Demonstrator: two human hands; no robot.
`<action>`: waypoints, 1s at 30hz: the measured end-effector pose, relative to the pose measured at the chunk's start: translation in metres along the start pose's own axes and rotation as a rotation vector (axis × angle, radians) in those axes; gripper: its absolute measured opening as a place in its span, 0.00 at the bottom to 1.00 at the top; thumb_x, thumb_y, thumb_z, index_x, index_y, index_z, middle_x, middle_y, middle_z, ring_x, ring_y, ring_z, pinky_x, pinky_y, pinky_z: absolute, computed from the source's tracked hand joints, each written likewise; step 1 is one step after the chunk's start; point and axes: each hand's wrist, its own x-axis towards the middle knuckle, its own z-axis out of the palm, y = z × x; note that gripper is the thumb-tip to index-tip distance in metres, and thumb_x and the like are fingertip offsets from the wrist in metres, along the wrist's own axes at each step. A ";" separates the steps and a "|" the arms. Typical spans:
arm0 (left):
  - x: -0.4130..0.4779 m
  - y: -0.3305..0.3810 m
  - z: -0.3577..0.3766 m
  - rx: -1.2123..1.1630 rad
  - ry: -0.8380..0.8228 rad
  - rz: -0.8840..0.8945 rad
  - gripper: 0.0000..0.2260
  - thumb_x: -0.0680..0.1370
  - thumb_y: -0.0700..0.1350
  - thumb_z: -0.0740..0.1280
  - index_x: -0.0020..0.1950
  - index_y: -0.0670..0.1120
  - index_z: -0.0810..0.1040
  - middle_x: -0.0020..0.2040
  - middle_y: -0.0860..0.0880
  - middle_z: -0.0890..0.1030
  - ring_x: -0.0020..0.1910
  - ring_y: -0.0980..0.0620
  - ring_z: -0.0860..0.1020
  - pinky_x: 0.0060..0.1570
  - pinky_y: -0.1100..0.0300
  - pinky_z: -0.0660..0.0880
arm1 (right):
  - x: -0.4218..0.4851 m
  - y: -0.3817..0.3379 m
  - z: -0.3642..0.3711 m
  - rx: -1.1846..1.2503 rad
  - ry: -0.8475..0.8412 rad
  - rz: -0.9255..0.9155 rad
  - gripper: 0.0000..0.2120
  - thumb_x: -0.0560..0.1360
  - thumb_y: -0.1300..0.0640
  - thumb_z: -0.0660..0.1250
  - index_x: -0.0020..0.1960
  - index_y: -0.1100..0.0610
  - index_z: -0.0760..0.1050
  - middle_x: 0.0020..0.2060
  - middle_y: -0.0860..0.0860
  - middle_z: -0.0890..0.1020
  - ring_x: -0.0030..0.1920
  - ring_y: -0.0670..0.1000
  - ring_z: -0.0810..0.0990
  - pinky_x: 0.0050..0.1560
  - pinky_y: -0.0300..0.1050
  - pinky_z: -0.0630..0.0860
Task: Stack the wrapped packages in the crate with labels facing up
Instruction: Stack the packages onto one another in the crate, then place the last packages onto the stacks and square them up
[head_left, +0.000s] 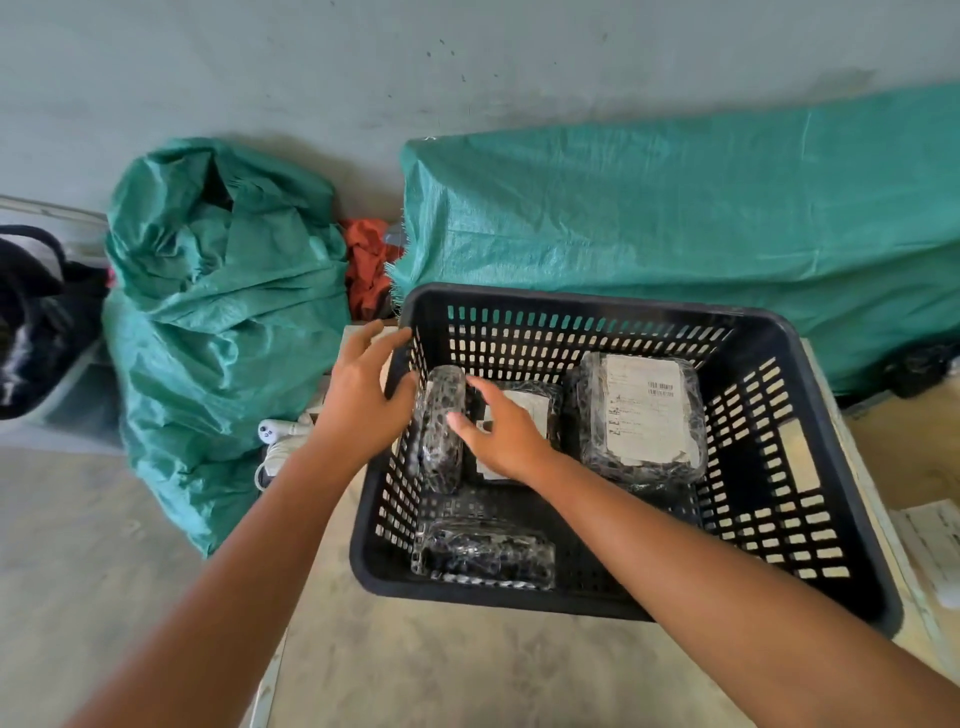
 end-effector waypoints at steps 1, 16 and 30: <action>-0.005 -0.004 0.001 0.007 -0.058 -0.049 0.24 0.77 0.41 0.71 0.74 0.46 0.73 0.74 0.40 0.70 0.73 0.42 0.68 0.69 0.55 0.62 | -0.002 -0.006 0.007 -0.001 -0.022 -0.033 0.38 0.79 0.37 0.66 0.82 0.47 0.56 0.78 0.54 0.69 0.74 0.57 0.71 0.64 0.44 0.65; -0.012 -0.012 0.006 0.009 -0.166 -0.067 0.29 0.80 0.41 0.66 0.80 0.54 0.64 0.70 0.44 0.75 0.57 0.52 0.80 0.55 0.61 0.74 | -0.008 0.002 0.026 0.077 0.080 -0.037 0.37 0.70 0.48 0.81 0.75 0.50 0.73 0.70 0.50 0.79 0.69 0.48 0.76 0.58 0.21 0.64; 0.011 0.011 0.003 0.066 -0.384 0.154 0.37 0.80 0.48 0.70 0.78 0.72 0.51 0.82 0.48 0.35 0.79 0.45 0.33 0.75 0.40 0.42 | -0.051 -0.038 -0.106 0.262 0.194 -0.212 0.15 0.70 0.50 0.74 0.55 0.35 0.85 0.47 0.44 0.89 0.33 0.44 0.83 0.30 0.39 0.79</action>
